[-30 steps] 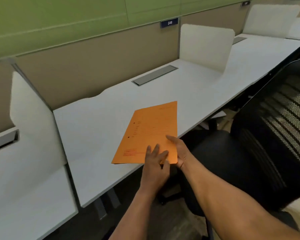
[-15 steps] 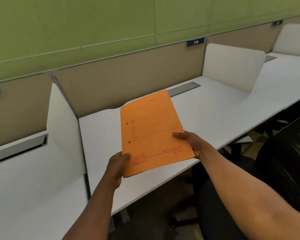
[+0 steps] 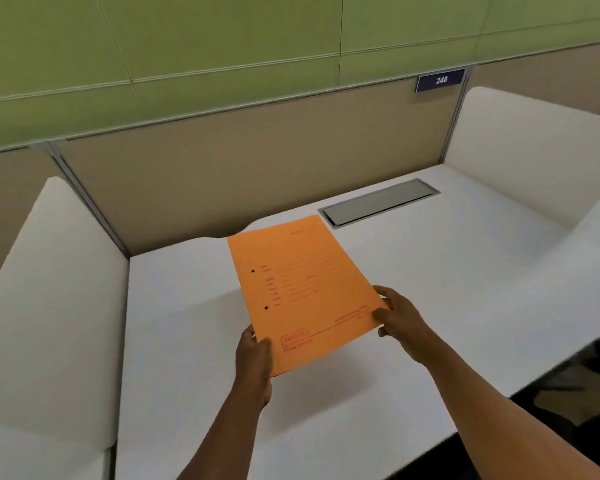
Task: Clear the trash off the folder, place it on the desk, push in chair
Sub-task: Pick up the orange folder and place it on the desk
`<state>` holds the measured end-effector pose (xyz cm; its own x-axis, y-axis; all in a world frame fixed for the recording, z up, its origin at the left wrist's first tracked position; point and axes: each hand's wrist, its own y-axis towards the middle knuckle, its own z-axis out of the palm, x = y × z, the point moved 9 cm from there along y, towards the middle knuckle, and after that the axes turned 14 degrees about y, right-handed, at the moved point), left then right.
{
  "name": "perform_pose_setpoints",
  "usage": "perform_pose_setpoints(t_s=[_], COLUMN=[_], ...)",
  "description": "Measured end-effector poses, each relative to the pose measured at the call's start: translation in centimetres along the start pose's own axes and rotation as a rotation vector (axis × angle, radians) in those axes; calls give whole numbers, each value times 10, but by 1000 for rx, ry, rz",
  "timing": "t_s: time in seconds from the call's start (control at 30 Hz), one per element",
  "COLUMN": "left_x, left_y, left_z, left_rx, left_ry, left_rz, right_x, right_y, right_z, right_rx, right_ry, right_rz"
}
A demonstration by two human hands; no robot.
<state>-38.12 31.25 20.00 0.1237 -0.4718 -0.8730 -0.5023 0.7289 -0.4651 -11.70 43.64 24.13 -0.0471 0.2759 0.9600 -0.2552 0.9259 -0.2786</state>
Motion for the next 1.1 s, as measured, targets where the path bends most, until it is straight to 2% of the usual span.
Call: perform_pose_setpoints(t_s=[0.17,0.37,0.43,0.57,0.67,0.73,0.87,1.1], left_x=[-2,-5,-5,-3,4,7,1,-5], left_y=[77,156,179,209,226,239,265,278], left_z=[49,77,86,108,116,115,107,105], left_rx=[75,-4,-17,-6,-21,-53,-141,-183], left_ry=[55,228,397,771,1119,1267,1328,1360], left_rz=[6,47,66,209,323,403,489,458], right_x=[-15,-31,-41,-62,-88,-102,-119,-111], right_y=[84,165,188,234,260,269,284,318], right_z=[-18,-21,-19,-18,-15,-9,1,5], right_rx=[-77,-102,-106,-130,-94,-60,-38,20], right_ry=[-162,-269,-293,-457,-738,-950,-1056,-1129], right_rz=[-38,-101,-78,-40,54,25,-84,-105])
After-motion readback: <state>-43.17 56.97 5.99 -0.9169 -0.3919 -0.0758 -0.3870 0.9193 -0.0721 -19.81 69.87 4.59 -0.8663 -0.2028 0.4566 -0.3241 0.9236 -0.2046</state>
